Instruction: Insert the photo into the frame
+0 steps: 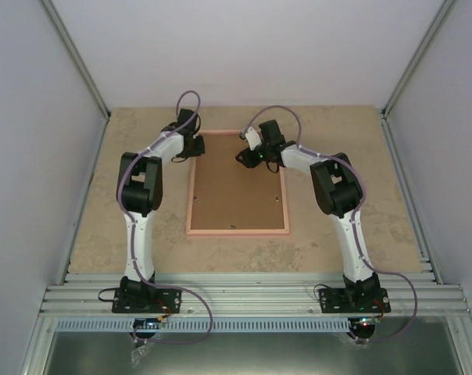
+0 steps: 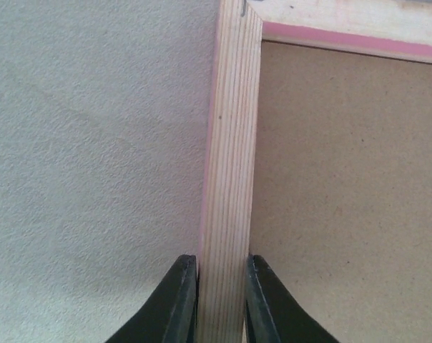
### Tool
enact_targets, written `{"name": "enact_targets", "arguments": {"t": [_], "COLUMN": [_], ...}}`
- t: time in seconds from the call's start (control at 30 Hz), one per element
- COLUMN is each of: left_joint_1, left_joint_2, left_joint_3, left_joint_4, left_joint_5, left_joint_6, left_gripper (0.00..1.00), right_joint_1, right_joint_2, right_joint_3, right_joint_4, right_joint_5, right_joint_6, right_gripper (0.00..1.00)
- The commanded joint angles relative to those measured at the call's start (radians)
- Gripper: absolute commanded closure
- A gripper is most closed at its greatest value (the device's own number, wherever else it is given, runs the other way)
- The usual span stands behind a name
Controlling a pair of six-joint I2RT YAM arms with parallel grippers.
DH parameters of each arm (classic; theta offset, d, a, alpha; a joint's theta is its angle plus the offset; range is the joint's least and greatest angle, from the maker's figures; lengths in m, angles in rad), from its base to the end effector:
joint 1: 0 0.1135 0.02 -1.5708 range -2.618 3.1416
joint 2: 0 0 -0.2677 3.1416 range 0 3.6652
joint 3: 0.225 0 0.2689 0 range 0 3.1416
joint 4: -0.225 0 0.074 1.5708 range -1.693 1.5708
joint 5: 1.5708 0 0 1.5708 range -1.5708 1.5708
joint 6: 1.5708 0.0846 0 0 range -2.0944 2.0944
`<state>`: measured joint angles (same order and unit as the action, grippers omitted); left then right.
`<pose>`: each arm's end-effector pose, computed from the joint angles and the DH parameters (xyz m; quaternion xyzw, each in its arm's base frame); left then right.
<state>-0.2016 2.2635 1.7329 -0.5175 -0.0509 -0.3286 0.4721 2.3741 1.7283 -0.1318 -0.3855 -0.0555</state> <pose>0.5167 -0.1012 0.1013 -0.0678 0.9634 -0.0440 0.2557 0.4902 0.2860 0.0826 -0.3075 0.8547 0.2513 0.3344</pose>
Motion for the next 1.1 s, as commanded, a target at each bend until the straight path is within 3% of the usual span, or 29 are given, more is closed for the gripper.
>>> {"name": "enact_targets", "arguments": {"t": [0.0,0.17,0.47,0.53,0.73,0.9,1.07], "left_joint_1": [0.008,0.008,0.026,0.04,0.045,0.045,0.045], "left_joint_2": [0.015,0.011,-0.097,-0.116,-0.095,-0.076,-0.052], "left_joint_3": [-0.022,-0.008,0.006,0.007,0.056,0.049,0.043], "left_joint_4": [-0.106,-0.089,0.007,0.007,-0.053,-0.036,-0.022], "left_joint_5": [-0.05,-0.031,0.062,0.114,0.145,0.138,0.078], "left_joint_6": [0.005,0.016,0.251,0.318,0.377,0.314,0.248], "left_gripper": [0.86,0.78,0.23,0.17,0.17,0.2,0.22], "right_joint_1": [-0.013,-0.013,-0.013,-0.013,-0.013,-0.023,-0.059], "right_joint_2": [0.027,0.025,0.007,0.006,-0.006,-0.065,-0.167], "right_joint_3": [-0.045,-0.043,-0.051,-0.051,-0.05,-0.008,-0.027], "right_joint_4": [-0.142,-0.144,-0.144,-0.145,-0.148,-0.184,-0.192], "right_joint_5": [0.08,0.076,0.042,0.036,0.022,-0.052,-0.031], "right_joint_6": [0.02,0.017,0.005,0.002,0.005,0.011,0.065], "right_gripper": [0.51,0.51,0.51,0.51,0.51,0.46,0.31]}}
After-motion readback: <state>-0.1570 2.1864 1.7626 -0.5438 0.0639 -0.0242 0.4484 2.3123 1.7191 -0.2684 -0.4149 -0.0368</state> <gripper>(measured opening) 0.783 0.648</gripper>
